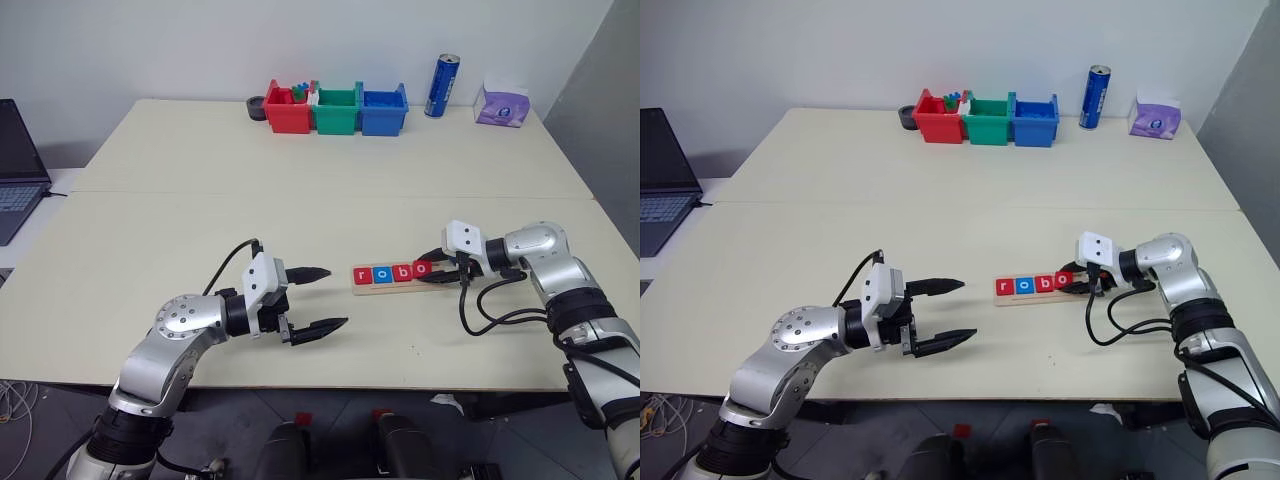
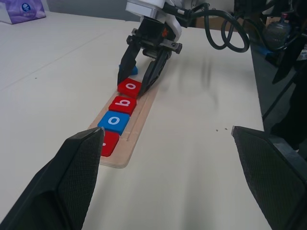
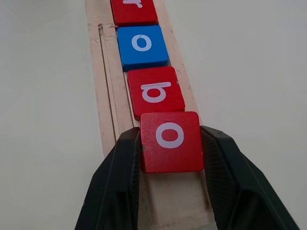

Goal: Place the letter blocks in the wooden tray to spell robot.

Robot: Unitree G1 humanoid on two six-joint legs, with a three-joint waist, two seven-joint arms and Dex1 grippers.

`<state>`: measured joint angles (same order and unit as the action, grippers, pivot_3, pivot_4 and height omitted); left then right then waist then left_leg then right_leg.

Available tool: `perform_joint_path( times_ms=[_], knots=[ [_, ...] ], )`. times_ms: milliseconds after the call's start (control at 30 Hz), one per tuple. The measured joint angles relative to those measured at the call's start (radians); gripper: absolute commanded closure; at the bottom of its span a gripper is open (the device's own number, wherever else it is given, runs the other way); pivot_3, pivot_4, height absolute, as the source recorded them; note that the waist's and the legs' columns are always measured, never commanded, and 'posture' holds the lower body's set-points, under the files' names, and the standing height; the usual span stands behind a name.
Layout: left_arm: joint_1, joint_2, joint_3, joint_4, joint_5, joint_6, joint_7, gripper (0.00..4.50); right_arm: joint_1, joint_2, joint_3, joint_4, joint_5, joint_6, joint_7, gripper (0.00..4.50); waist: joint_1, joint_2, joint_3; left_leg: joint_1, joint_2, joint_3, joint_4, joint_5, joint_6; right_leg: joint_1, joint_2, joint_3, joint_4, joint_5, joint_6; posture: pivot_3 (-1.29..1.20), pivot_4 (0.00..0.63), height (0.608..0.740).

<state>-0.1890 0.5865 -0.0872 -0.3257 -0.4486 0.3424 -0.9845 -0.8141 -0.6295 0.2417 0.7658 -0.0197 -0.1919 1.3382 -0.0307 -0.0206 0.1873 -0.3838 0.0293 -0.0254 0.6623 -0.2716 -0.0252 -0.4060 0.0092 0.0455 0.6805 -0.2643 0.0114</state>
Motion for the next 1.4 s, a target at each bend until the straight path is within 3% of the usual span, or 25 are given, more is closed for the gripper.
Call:
perform_joint_path(
  times_ms=[267,533,567,800,900,1233,1400],
  knots=[
    [0.000,0.000,0.000,0.000,0.000,0.000,0.011,0.00,-0.018,0.002,0.000,0.027,-0.018,-0.020,0.013,3.05,0.000,0.000,0.000,0.000,0.000,0.000,0.000,0.000,0.000,0.000,0.000,0.000,0.000,0.000,0.000,0.00,0.150,0.740],
    [0.000,0.000,0.000,0.000,0.000,0.000,0.012,0.00,-0.029,0.002,0.000,0.043,-0.020,-0.020,0.018,0.20,0.000,0.000,0.000,0.000,0.000,0.000,0.000,0.000,0.000,0.000,0.000,0.000,0.000,0.000,0.000,0.00,0.150,0.740],
    [-0.001,0.000,0.000,0.000,0.000,0.000,0.011,0.00,-0.031,0.002,0.000,0.043,-0.020,-0.020,0.019,0.03,0.000,0.000,0.000,0.000,0.000,0.000,0.000,0.000,0.000,0.000,0.000,0.000,0.000,0.000,0.000,0.00,0.150,0.740],
    [-0.002,0.000,0.000,0.001,0.000,0.000,0.011,0.00,-0.056,0.012,-0.030,0.049,0.003,0.041,0.011,0.03,0.000,0.000,0.000,0.000,0.000,0.000,0.000,0.000,0.000,0.000,0.000,0.000,0.000,0.000,0.000,0.00,0.150,0.740],
    [-0.010,0.000,0.000,0.002,0.000,0.000,0.011,0.00,-0.083,0.020,-0.058,0.066,0.011,0.070,-0.009,0.64,0.000,0.000,0.000,0.000,0.000,0.000,0.000,0.000,0.000,0.000,0.000,0.000,0.000,0.000,0.000,0.00,0.150,0.740],
    [-0.016,0.000,0.000,0.005,0.000,0.000,0.011,0.00,-0.088,0.050,-0.057,0.154,-0.041,-0.041,-0.125,4.36,-0.001,0.000,0.000,0.000,0.000,0.000,0.000,0.000,0.000,0.000,-0.001,0.000,0.000,0.000,0.000,0.00,0.150,0.740],
    [-0.016,0.001,0.000,0.005,0.000,0.000,0.011,0.00,-0.088,0.052,-0.046,0.180,-0.068,-0.100,-0.139,4.44,-0.001,0.000,0.000,0.000,0.000,0.000,0.000,0.000,0.000,0.000,-0.001,0.000,0.000,0.000,0.000,0.00,0.150,0.740]
  ],
)
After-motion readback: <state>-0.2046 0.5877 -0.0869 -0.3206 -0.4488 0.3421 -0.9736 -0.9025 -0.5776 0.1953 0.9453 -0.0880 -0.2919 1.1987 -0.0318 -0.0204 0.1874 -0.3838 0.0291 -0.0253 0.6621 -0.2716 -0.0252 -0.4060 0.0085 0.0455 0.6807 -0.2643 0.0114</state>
